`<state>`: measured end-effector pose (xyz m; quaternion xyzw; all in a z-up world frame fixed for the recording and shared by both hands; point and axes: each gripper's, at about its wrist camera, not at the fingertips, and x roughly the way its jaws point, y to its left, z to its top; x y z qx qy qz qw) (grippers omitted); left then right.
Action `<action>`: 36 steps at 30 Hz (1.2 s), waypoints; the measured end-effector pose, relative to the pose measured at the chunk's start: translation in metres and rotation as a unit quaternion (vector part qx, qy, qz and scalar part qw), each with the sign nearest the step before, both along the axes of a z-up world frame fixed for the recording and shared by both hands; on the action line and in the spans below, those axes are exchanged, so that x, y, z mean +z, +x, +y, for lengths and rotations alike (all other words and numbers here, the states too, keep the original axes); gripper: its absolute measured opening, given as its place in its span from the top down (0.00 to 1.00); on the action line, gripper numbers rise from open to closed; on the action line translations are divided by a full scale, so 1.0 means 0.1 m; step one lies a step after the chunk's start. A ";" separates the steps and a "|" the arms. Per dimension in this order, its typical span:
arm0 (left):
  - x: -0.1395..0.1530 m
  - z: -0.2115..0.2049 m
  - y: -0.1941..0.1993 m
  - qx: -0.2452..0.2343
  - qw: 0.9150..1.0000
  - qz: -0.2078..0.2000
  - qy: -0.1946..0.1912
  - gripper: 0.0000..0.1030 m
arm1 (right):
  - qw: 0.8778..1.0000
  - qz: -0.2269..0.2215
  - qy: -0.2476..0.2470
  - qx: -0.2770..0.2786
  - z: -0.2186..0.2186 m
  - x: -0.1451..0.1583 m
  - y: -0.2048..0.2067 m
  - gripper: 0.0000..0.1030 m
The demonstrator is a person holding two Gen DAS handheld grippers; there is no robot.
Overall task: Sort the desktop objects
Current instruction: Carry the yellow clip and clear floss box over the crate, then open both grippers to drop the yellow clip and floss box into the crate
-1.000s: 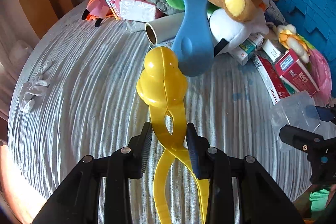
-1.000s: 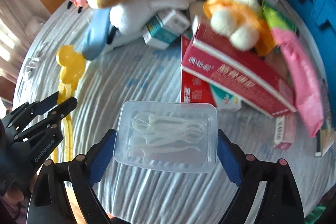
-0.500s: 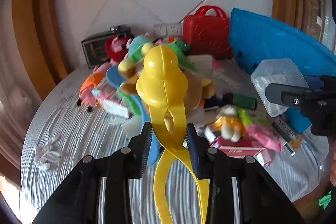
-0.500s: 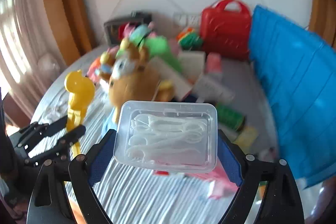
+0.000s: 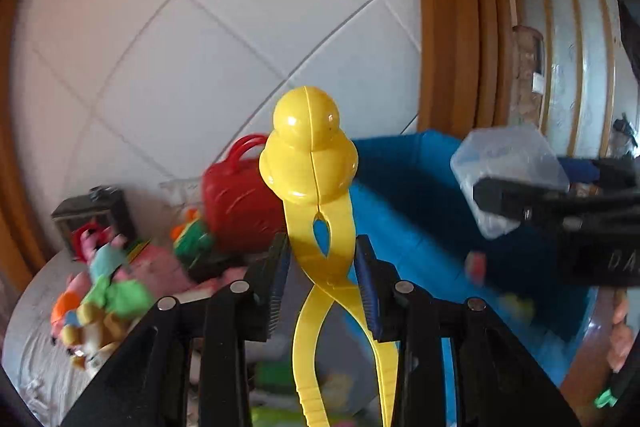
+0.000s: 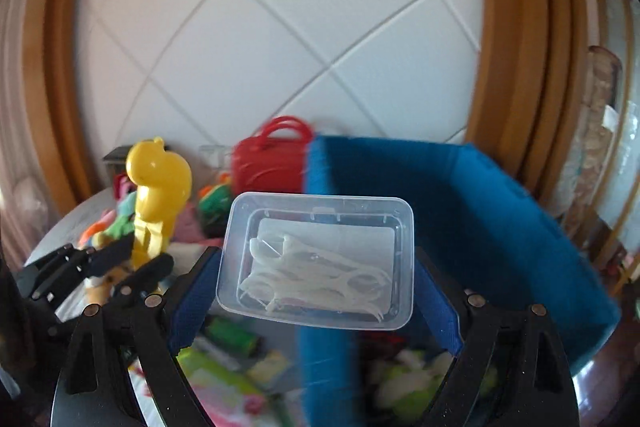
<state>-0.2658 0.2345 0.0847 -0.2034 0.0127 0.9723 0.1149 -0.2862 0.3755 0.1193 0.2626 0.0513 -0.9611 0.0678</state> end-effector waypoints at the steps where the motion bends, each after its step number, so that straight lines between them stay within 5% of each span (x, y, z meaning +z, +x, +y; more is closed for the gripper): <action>1: 0.07 0.17 -0.11 -0.003 1.000 -0.002 0.005 0.69 | 1.000 -0.004 0.001 -0.005 0.20 0.03 -0.10 0.12; 6: 0.40 0.99 -0.81 -0.024 0.998 -0.040 0.034 0.69 | 0.998 -0.044 0.011 -0.034 1.03 0.00 -0.74 0.12; 10: 0.30 1.47 -1.44 -0.043 0.987 -0.148 0.054 0.69 | 0.992 -0.108 0.015 -0.058 1.64 -0.29 -1.23 0.12; 14: -0.21 1.90 -1.98 -0.014 0.965 -0.261 0.004 0.69 | 0.976 -0.212 0.024 -0.053 1.90 -0.82 -1.60 0.12; 19: -0.94 2.15 -2.30 -0.018 0.921 -0.386 -0.043 0.69 | 0.945 -0.319 0.044 -0.058 2.06 -1.42 -1.91 0.12; 25: -1.23 2.32 -2.27 -0.030 0.894 -0.436 -0.098 0.69 | 0.901 -0.430 0.042 -0.028 2.09 -1.88 -1.94 0.12; 27: -1.31 2.36 -2.26 -0.037 0.884 -0.452 -0.108 0.69 | 0.896 -0.440 0.057 -0.025 2.06 -1.92 -1.91 0.12; 31: -1.30 2.35 -2.22 -0.044 0.885 -0.450 -0.108 0.66 | 0.890 -0.450 0.074 -0.019 2.11 -1.92 -1.97 0.11; 36: -1.14 2.26 -2.19 -0.033 0.897 -0.432 -0.090 0.57 | 0.896 -0.437 0.069 -0.027 2.18 -1.71 -1.98 0.03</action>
